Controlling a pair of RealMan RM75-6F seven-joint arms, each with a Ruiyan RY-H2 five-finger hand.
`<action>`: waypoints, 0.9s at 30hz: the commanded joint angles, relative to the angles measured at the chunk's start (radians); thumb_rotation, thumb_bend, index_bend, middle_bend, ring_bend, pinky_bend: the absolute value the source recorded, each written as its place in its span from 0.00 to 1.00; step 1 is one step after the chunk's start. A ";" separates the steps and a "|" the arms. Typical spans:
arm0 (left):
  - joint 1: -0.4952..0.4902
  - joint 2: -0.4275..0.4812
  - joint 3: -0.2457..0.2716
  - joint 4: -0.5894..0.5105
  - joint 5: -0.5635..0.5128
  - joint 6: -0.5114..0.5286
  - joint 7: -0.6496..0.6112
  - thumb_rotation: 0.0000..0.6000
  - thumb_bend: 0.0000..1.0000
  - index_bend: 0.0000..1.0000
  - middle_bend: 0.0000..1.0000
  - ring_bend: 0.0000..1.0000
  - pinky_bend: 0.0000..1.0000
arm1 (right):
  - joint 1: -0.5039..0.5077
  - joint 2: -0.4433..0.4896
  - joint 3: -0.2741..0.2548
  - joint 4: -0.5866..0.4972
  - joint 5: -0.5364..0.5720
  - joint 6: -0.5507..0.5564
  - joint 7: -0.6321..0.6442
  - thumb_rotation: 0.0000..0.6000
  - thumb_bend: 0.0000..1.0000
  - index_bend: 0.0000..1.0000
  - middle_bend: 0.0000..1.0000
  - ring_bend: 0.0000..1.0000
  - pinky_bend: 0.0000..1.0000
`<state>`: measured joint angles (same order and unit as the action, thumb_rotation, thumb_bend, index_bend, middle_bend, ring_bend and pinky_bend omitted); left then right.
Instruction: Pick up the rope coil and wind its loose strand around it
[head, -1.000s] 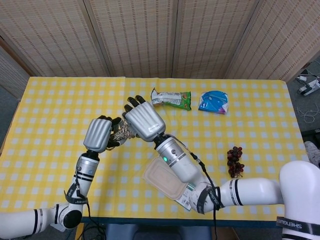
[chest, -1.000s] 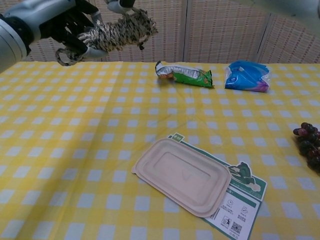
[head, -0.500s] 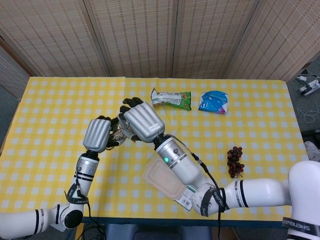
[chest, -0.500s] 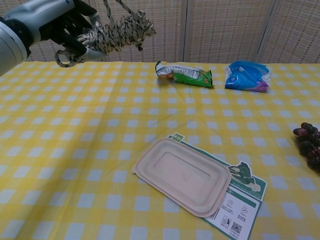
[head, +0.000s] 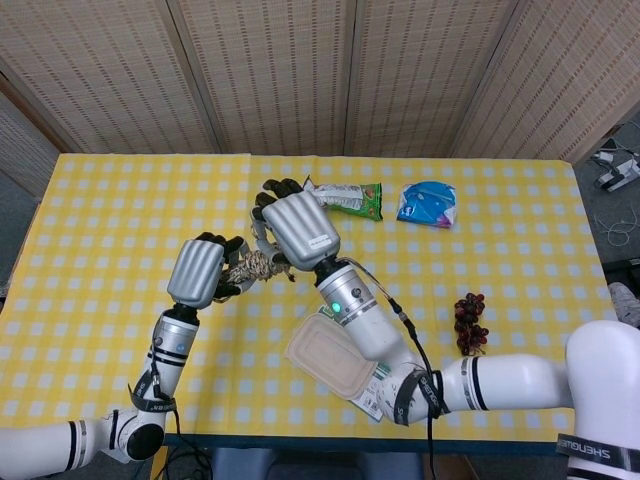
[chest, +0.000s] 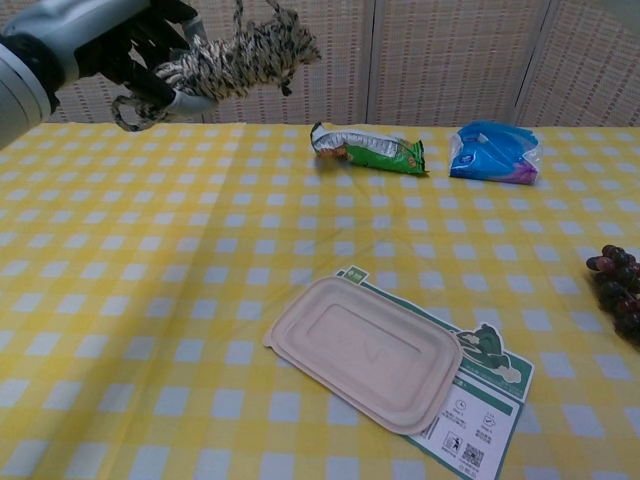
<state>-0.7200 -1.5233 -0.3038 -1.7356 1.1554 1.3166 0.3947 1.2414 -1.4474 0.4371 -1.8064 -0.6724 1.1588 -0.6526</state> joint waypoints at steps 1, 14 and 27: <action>0.003 0.002 -0.001 0.000 0.014 0.000 -0.015 1.00 0.25 0.78 0.77 0.58 0.45 | 0.002 -0.006 -0.002 0.008 0.012 0.000 0.001 1.00 0.51 0.66 0.39 0.20 0.21; 0.012 0.005 -0.001 -0.002 0.055 -0.001 -0.067 1.00 0.25 0.78 0.77 0.58 0.45 | 0.015 0.000 -0.006 0.031 0.062 -0.014 -0.025 1.00 0.51 0.40 0.35 0.20 0.21; 0.015 0.008 -0.006 0.008 0.053 -0.015 -0.078 1.00 0.25 0.78 0.77 0.58 0.45 | 0.024 0.022 0.004 0.016 0.099 -0.012 -0.026 1.00 0.31 0.06 0.28 0.17 0.21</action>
<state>-0.7048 -1.5152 -0.3101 -1.7282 1.2091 1.3023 0.3162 1.2669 -1.4274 0.4404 -1.7880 -0.5703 1.1461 -0.6820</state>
